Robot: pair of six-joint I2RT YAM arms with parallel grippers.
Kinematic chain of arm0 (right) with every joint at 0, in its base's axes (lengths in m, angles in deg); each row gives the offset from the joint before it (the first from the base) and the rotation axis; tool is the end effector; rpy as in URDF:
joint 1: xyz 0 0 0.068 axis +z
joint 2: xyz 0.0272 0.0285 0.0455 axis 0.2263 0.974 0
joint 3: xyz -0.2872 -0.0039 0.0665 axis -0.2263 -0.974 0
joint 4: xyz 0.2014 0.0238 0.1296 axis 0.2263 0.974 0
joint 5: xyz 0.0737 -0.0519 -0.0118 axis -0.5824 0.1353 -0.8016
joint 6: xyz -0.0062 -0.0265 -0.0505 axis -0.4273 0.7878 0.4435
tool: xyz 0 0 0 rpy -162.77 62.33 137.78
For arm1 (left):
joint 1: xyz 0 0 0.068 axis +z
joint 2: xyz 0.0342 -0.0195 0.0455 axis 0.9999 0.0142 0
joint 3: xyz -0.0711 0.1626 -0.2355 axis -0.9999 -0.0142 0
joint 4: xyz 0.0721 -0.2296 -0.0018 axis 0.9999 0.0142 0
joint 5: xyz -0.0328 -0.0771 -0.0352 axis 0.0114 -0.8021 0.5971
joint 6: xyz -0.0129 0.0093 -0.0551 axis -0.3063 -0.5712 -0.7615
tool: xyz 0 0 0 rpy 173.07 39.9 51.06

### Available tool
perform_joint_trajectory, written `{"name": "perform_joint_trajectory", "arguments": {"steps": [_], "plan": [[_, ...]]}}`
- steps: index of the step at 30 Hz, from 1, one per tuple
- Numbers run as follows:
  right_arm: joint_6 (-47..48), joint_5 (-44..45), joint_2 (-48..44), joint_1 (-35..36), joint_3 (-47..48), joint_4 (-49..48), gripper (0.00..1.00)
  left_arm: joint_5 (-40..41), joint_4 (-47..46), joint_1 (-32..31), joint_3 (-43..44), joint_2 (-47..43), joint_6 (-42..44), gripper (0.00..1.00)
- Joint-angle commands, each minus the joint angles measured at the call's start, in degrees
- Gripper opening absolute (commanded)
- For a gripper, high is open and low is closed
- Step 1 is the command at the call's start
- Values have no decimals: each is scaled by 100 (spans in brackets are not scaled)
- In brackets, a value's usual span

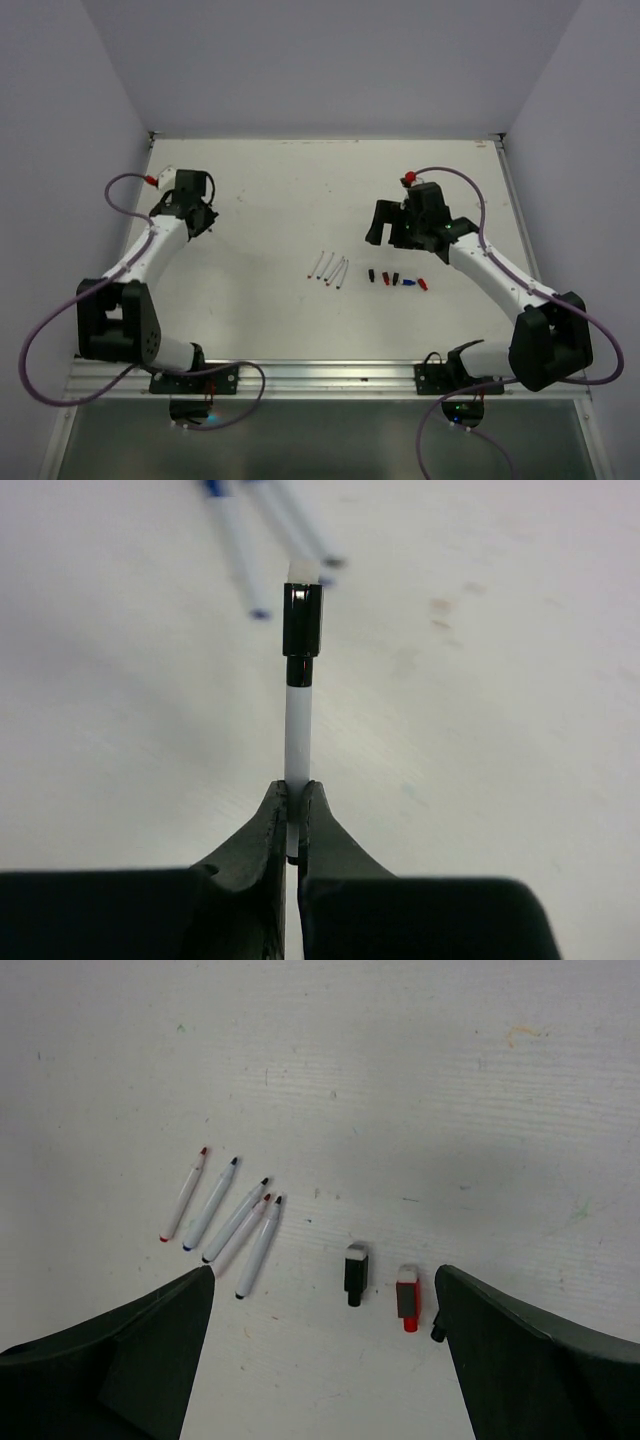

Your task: Open the pen caps

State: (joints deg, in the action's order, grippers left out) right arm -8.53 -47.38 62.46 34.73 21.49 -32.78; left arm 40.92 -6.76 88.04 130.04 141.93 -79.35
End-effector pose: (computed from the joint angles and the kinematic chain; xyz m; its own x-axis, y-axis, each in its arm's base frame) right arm 0.2404 0.0995 0.2835 -0.7778 0.1656 -0.6064 -0.0931 0.9237 0.3716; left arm 0.2873 0.0099 0.2555 -0.4316 -0.6801 -0.5926 -0.7571 0.6303 -0.1720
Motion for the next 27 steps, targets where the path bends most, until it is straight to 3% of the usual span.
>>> {"name": "perform_joint_trajectory", "arguments": {"steps": [1, 5, 14, 27], "plan": [[115, -415, 129, 172, 214, -125, 96, -1672, -1755, -868, -364, -1110, 1165, 0], [141, -310, 208, 549, 442, -134, 94, -2803, -2348, -1859, -558, -1333, 1701, 0], [-737, -1125, -450, 744, -101, -1925, 84, -3033, -3474, -3504, -1218, -1623, 1782, 0], [-1300, -1303, -345, 832, -410, -2858, 81, -2646, -3799, -4411, -1271, -1404, 1632, 0]]}}
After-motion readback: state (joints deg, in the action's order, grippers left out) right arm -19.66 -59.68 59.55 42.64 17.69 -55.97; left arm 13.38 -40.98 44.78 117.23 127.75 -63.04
